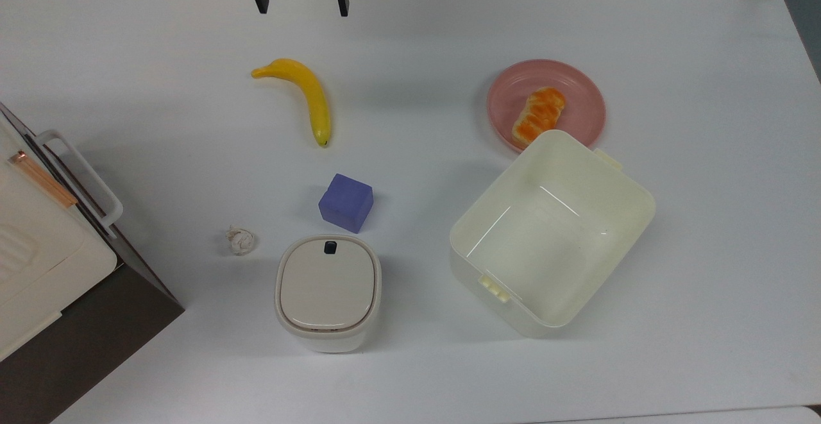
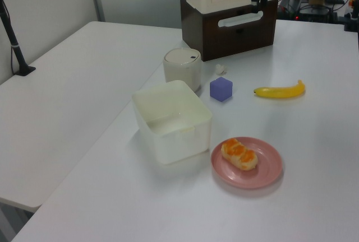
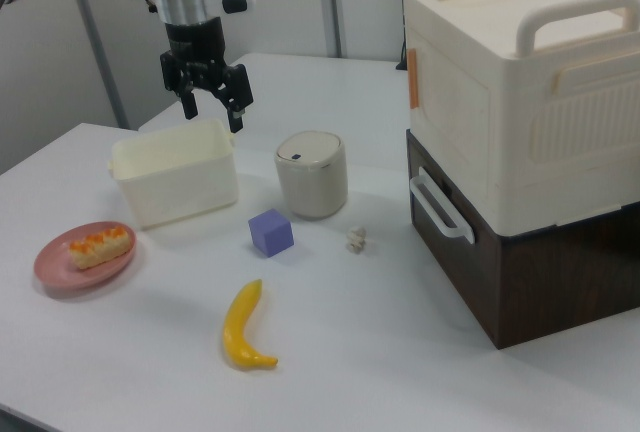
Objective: Put the bread on the table
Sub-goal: 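Move the open gripper over the bread roll on the pink plate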
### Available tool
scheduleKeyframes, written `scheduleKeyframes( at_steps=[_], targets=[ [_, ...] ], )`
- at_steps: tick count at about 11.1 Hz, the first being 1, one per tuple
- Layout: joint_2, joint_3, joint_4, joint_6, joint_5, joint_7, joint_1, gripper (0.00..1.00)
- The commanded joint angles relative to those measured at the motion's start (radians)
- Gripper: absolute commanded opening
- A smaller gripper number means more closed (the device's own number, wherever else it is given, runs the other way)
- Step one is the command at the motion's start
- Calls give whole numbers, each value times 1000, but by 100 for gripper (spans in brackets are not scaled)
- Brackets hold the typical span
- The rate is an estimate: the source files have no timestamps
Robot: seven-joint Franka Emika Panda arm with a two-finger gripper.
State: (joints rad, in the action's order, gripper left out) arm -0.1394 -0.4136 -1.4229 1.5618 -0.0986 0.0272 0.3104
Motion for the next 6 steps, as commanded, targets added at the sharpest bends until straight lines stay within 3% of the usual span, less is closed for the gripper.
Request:
scheduleKeyframes(
  at_steps=[1, 5, 6],
  targets=[
    [29, 10, -53, 0, 17, -6, 10, 100],
    [72, 111, -218, 159, 23, -165, 24, 100],
    [75, 140, -284, 228, 52, -223, 44, 100]
  ],
)
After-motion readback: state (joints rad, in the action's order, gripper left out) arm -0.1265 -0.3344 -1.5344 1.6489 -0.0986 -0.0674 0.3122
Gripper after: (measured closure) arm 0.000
